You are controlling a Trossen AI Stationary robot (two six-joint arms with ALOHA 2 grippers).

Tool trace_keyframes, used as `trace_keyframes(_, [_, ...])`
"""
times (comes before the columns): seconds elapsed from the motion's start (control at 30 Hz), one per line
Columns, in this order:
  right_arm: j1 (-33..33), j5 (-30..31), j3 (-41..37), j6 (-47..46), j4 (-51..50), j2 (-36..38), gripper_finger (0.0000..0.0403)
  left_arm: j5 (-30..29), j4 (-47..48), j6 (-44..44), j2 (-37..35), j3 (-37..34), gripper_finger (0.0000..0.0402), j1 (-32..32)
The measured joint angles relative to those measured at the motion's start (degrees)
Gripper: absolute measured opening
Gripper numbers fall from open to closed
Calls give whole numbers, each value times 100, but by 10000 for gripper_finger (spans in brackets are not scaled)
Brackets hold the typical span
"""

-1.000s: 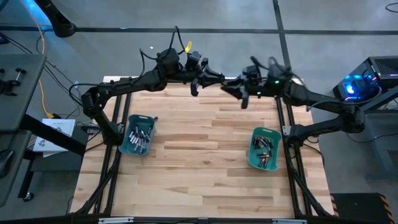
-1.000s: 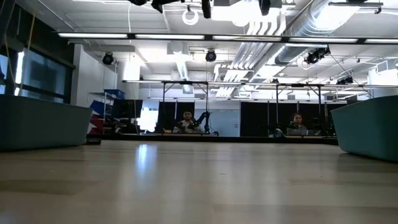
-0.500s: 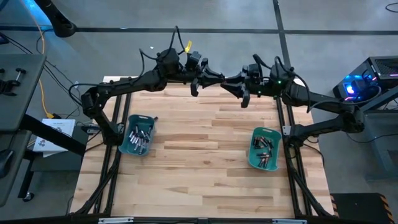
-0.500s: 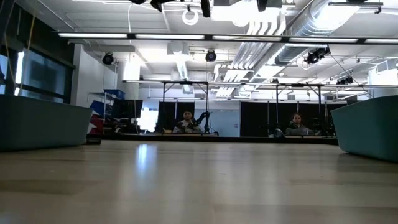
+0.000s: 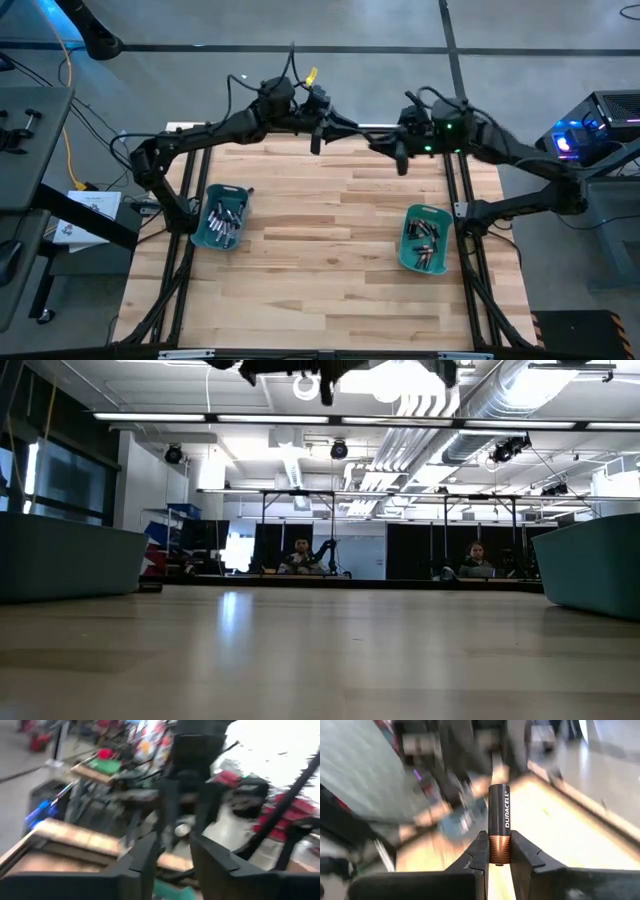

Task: Sort batteries
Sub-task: Put the black battery into the green bin

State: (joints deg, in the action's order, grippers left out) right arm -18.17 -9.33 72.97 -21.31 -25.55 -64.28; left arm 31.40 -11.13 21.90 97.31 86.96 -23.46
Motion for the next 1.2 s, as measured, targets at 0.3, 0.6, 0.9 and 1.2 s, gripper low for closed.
trace_keyframes(0.3, [176, -1668, 659, 336, -5329, -60, 29, -16, 1387, -259, -10, -1, 174, -199])
trace_keyframes(0.6, [1254, -2585, -1221, 3223, -5743, -210, 29, -16, 1440, -263, -10, -2, 175, -186])
trace_keyframes(0.9, [2133, 53, -2210, 5591, -4905, -758, 29, -14, 1438, -261, -13, 0, 173, -188])
trace_keyframes(1.2, [2384, 316, -3105, 6830, -4109, -924, 32, -14, 1438, -261, -13, 0, 172, -188])
